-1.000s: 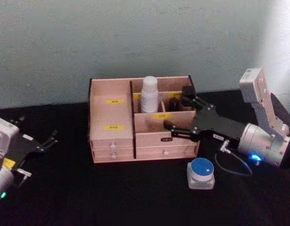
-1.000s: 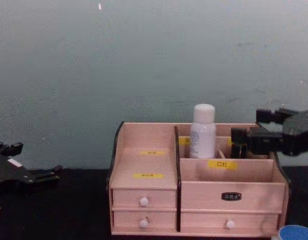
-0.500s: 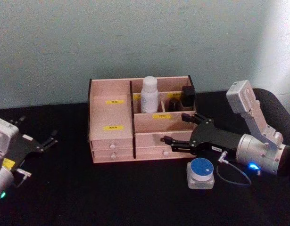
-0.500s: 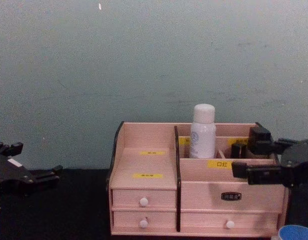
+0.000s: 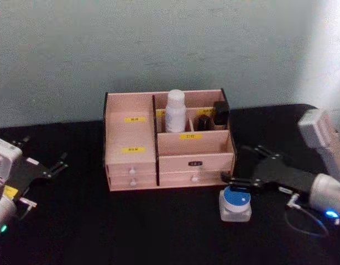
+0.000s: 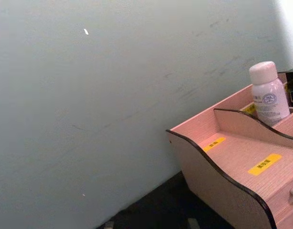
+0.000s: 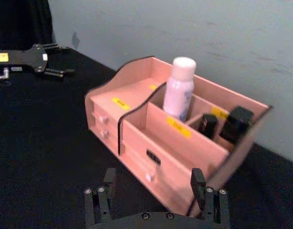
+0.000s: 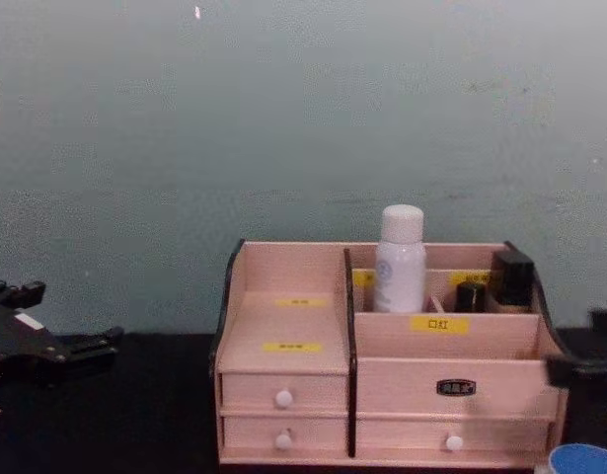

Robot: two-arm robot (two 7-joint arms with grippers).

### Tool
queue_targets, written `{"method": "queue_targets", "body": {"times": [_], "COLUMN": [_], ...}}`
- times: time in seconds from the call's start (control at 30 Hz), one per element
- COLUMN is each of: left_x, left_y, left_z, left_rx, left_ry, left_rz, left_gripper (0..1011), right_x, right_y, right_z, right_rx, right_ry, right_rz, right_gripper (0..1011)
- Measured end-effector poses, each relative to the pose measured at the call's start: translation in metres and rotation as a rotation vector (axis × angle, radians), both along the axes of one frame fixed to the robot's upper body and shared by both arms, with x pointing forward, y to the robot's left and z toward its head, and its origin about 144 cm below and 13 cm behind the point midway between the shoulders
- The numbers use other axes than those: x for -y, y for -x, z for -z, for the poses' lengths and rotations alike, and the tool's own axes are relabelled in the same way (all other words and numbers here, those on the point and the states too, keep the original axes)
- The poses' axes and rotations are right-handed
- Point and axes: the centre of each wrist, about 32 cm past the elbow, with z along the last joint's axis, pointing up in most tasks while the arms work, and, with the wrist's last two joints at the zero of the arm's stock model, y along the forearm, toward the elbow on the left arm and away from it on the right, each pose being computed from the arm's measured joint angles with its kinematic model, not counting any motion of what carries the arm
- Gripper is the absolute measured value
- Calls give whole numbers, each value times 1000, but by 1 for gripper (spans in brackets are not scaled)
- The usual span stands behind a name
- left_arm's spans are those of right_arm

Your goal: Pick up the facial cleanser and watermelon frost from the table and place them into the tiered storage box.

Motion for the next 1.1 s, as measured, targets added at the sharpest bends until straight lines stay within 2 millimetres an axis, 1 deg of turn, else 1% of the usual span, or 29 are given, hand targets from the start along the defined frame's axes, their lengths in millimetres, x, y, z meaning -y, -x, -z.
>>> {"method": "queue_targets", "body": {"times": [0.13,0.23,0.47,0.83,1.1], "left_x": [0,0,0,0,0], "left_y": [0,0,0,0,0], "left_z": [0,0,0,0,0], "left_rx": [0,0,0,0,0], "left_ry": [0,0,0,0,0], "left_rz": [0,0,0,0,0], "left_gripper": [1001,1001,1001,1001,1001], "right_x": [10,12,13,7,7], "right_y": [16,20,22,21,20], "right_z": [-2,-2,-3,-3,-1], "right_rx": [-4,-6,-15,-55,-81], "right_ry": [-3,0,19,89,118], "right_rz": [11,15,23,46,57], "right_gripper": [1003,1002,1003,1002,1003]}}
